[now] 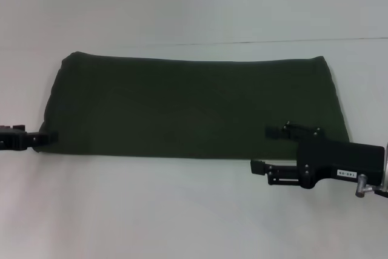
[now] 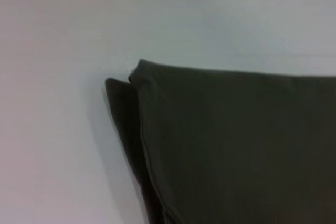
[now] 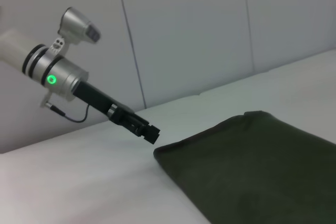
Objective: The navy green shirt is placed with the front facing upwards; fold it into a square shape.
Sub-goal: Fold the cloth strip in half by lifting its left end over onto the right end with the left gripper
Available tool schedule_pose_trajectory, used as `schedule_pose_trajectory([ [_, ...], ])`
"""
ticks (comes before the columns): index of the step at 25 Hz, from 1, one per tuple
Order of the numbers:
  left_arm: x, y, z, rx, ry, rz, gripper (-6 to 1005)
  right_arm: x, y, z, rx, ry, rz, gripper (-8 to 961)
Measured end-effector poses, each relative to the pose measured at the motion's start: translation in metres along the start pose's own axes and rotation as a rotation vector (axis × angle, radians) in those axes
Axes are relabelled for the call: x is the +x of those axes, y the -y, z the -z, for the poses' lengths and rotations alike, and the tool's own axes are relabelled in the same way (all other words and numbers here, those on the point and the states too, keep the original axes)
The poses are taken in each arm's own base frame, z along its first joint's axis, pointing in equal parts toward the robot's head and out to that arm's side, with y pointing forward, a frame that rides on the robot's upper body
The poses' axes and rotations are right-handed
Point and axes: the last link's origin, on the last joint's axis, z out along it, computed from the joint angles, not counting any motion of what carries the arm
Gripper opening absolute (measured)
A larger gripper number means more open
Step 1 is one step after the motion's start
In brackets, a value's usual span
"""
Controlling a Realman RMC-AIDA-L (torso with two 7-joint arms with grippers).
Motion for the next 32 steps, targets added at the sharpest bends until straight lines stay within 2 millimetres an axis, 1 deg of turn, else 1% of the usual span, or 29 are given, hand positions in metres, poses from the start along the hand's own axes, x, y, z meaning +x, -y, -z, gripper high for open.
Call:
schedule_pose_trajectory([
  [6, 0.001, -0.004, -0.008, 0.010, 0.044, -0.045, 836, 0.000, 0.000, -0.002, -0.001, -0.007, 0.000, 914],
  [11, 0.002, -0.003, -0.014, 0.039, 0.041, -0.022, 826, 0.000, 0.002, -0.003, 0.007, -0.011, -0.001, 913],
  [18, -0.003, 0.000, -0.022, 0.071, 0.077, 0.009, 812, 0.001, 0.003, -0.003, 0.020, -0.017, -0.013, 913],
  [32, -0.002, 0.001, -0.028, 0.080, 0.075, 0.013, 783, -0.003, 0.008, -0.005, 0.032, -0.021, -0.018, 914],
])
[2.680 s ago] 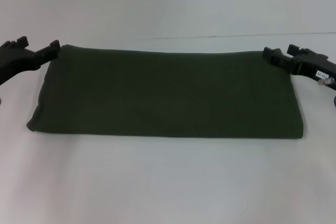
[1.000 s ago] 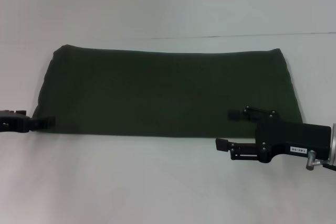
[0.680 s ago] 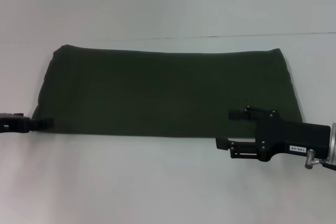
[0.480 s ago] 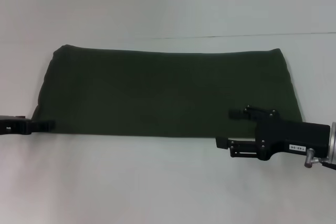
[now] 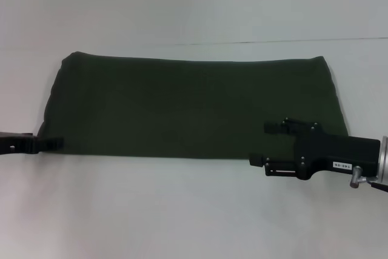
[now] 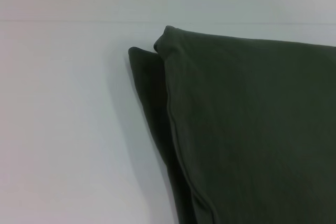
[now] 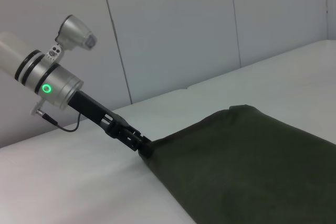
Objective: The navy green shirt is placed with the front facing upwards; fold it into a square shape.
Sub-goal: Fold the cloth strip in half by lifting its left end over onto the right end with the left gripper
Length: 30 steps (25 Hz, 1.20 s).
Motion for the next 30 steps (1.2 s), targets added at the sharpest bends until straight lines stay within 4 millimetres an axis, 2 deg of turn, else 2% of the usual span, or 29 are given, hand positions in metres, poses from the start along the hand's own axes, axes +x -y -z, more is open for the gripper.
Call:
schedule_pose_trajectory([
  [7, 0.002, 0.001, 0.000, 0.006, 0.002, -0.004, 769, 0.000, 0.000, 0.000, 0.000, 0.000, -0.001, 912],
  [15, 0.001, 0.001, 0.000, 0.003, 0.013, -0.015, 540, 0.000, 0.001, 0.002, 0.006, 0.002, -0.004, 914],
  [20, 0.000, 0.001, 0.000, 0.003, 0.016, -0.020, 297, 0.001, 0.001, 0.005, 0.016, 0.008, -0.010, 916],
  [26, 0.000, -0.003, -0.003, -0.005, 0.030, -0.039, 105, 0.003, 0.005, 0.016, 0.049, 0.019, -0.040, 916],
  [30, -0.002, -0.004, -0.003, -0.013, 0.035, -0.039, 57, 0.010, 0.007, 0.034, 0.099, 0.046, -0.074, 914],
])
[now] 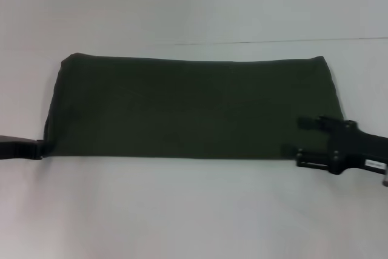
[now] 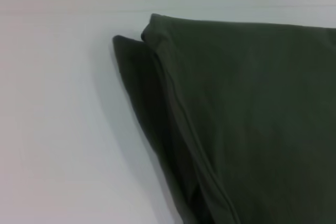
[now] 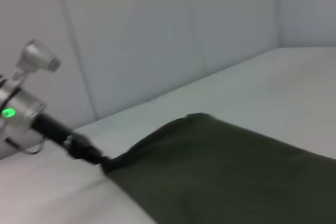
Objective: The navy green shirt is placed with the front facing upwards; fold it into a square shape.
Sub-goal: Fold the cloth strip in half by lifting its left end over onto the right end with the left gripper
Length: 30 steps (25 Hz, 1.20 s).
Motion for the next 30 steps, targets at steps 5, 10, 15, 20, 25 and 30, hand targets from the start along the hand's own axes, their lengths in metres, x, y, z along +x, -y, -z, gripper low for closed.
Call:
schedule_pose_trajectory([
  [5, -0.003, -0.002, 0.002, -0.018, 0.009, 0.003, 45, 0.015, 0.011, 0.035, 0.133, 0.014, -0.076, 912],
  [10, -0.004, -0.003, 0.001, -0.021, 0.012, 0.002, 45, 0.034, 0.022, 0.061, 0.279, 0.002, -0.190, 910],
  [15, -0.003, -0.004, 0.000, -0.024, 0.012, -0.002, 45, 0.046, 0.026, 0.060, 0.342, -0.040, -0.252, 908],
  [20, -0.001, -0.005, 0.000, -0.022, 0.012, -0.010, 45, 0.050, 0.029, 0.051, 0.375, -0.054, -0.271, 906],
  [25, -0.001, -0.005, -0.001, -0.021, 0.012, -0.012, 45, 0.052, 0.030, 0.048, 0.388, -0.058, -0.291, 904],
  [30, -0.001, -0.004, -0.001, -0.019, 0.012, -0.013, 45, 0.051, 0.031, 0.042, 0.380, -0.059, -0.303, 902],
])
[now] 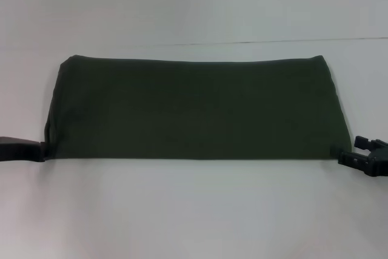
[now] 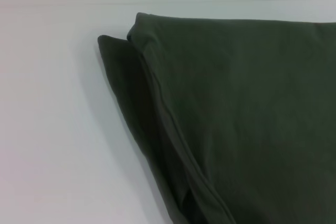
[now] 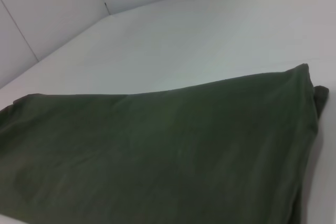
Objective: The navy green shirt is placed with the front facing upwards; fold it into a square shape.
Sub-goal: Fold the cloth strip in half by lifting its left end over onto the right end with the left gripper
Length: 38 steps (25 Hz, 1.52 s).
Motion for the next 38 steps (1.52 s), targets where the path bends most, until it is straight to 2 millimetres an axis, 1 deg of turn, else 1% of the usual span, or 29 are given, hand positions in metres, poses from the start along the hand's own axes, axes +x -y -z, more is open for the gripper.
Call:
schedule_pose_trajectory([
  [9, 0.001, 0.000, 0.000, 0.001, -0.002, -0.011, 46, 0.000, -0.007, -0.013, -0.036, -0.039, -0.004, 899],
  [14, 0.002, 0.000, 0.000, 0.002, -0.003, -0.012, 46, 0.001, -0.006, -0.016, -0.013, -0.043, -0.004, 897],
  [20, 0.002, 0.000, 0.000, 0.002, -0.003, -0.013, 46, 0.001, -0.003, -0.017, 0.006, -0.045, -0.003, 679],
  [25, 0.002, 0.000, 0.000, 0.001, -0.003, -0.015, 46, 0.001, -0.002, -0.017, 0.010, -0.045, -0.001, 423],
  [28, 0.002, -0.001, -0.001, -0.001, 0.000, -0.021, 46, 0.001, -0.002, -0.017, 0.013, -0.046, -0.002, 178],
  [34, 0.003, -0.005, -0.003, -0.010, 0.007, -0.052, 46, 0.002, 0.000, -0.014, 0.018, -0.047, -0.003, 97],
  [38, -0.002, -0.007, -0.003, -0.024, 0.006, -0.105, 46, 0.003, 0.001, -0.010, 0.023, -0.044, 0.003, 43],
])
